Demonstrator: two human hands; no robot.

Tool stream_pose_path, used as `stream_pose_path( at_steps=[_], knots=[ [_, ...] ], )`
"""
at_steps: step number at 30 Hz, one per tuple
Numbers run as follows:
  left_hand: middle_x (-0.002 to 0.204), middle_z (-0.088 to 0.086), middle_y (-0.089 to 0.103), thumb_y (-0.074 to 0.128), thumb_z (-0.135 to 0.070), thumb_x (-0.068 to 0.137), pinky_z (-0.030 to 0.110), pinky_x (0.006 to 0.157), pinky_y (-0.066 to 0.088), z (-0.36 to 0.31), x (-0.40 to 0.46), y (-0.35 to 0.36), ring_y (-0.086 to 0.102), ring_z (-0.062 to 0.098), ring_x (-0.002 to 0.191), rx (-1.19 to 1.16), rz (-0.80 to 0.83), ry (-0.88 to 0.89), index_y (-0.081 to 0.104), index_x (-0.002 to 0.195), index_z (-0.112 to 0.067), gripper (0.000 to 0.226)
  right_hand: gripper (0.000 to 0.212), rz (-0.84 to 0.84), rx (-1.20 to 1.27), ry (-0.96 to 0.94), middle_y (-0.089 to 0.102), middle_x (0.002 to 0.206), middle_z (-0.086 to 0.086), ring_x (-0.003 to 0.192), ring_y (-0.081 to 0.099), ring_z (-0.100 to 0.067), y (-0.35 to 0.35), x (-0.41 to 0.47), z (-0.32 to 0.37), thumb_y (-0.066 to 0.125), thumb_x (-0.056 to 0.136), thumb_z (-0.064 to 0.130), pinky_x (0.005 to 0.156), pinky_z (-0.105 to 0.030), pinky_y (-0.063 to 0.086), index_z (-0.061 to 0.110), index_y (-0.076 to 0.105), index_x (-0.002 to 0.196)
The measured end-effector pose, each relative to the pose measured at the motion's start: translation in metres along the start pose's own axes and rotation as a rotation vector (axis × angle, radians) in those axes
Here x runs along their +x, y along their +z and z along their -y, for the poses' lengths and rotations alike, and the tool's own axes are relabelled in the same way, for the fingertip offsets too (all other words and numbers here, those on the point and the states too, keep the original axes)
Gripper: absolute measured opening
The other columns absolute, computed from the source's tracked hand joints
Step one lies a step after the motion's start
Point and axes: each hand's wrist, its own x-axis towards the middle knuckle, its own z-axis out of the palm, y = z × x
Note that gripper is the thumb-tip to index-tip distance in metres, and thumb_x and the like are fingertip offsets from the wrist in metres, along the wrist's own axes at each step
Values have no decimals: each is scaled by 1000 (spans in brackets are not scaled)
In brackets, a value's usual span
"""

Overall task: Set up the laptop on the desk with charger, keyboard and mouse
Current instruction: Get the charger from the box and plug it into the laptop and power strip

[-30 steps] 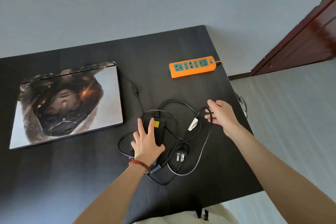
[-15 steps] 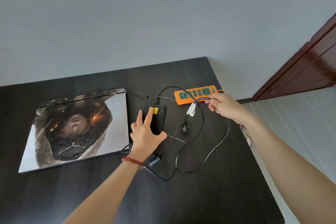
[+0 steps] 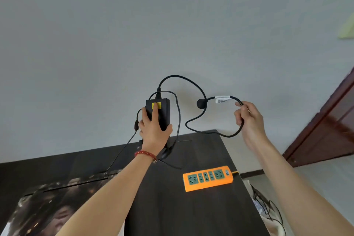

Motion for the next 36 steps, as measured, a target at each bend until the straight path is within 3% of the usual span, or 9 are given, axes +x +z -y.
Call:
stream_pose_path(
  at_steps=[5,10,16,19,22,27,32,34,36],
  knots=[
    [154,16,2,62,-29,83,60,105,23,40,15,49,16,42,133,339,106,257,15,144,-31,78,34,6,-187,85,48,69,3,57,44,-1,-16,21,-44,33,97,6,56,-8,39,28,58,89],
    [151,24,19,67,-24,79,62,99,32,84,20,91,29,49,129,624,242,406,27,143,-24,76,17,-161,-344,156,49,68,6,57,42,-3,-34,25,-93,47,93,20,53,-15,35,14,61,85],
    [141,26,40,82,-21,60,53,84,48,103,28,125,53,45,110,849,274,534,46,134,-21,83,22,-184,-660,92,59,85,0,78,52,-19,-33,31,-124,41,96,17,73,-30,37,7,60,99],
    [150,23,24,72,-18,73,51,95,42,111,28,145,41,43,124,862,335,534,28,142,-26,82,25,-334,-746,137,66,87,-8,81,55,-28,-30,36,-136,36,96,19,74,-34,37,6,58,99],
    [154,20,9,62,-21,83,51,102,34,120,30,160,28,41,132,865,417,506,12,145,-29,80,22,-423,-686,168,70,87,-4,77,51,-17,-29,40,-141,36,96,18,70,-28,32,11,56,99],
    [156,12,1,56,-24,89,51,110,25,127,37,173,17,40,137,858,498,470,7,145,-32,75,25,-107,-598,126,63,75,5,73,55,-7,-28,41,-138,36,97,13,83,-38,47,16,61,102],
    [156,0,15,47,-39,92,59,113,9,116,46,162,10,40,140,848,447,481,21,144,-33,58,28,32,-716,95,60,75,8,76,54,-7,-25,37,-129,35,97,9,94,-51,41,18,61,95],
    [153,0,25,45,-45,91,59,113,4,106,45,153,11,37,141,712,366,451,31,140,-31,53,28,38,-662,51,61,78,4,84,59,-15,-20,38,-118,34,97,7,94,-46,42,16,60,93],
    [150,2,32,49,-46,89,54,114,8,92,39,143,15,31,142,444,313,396,35,139,-27,56,28,74,-572,2,61,80,2,85,62,-16,-13,39,-105,35,95,3,87,-25,46,14,59,89]
  ],
)
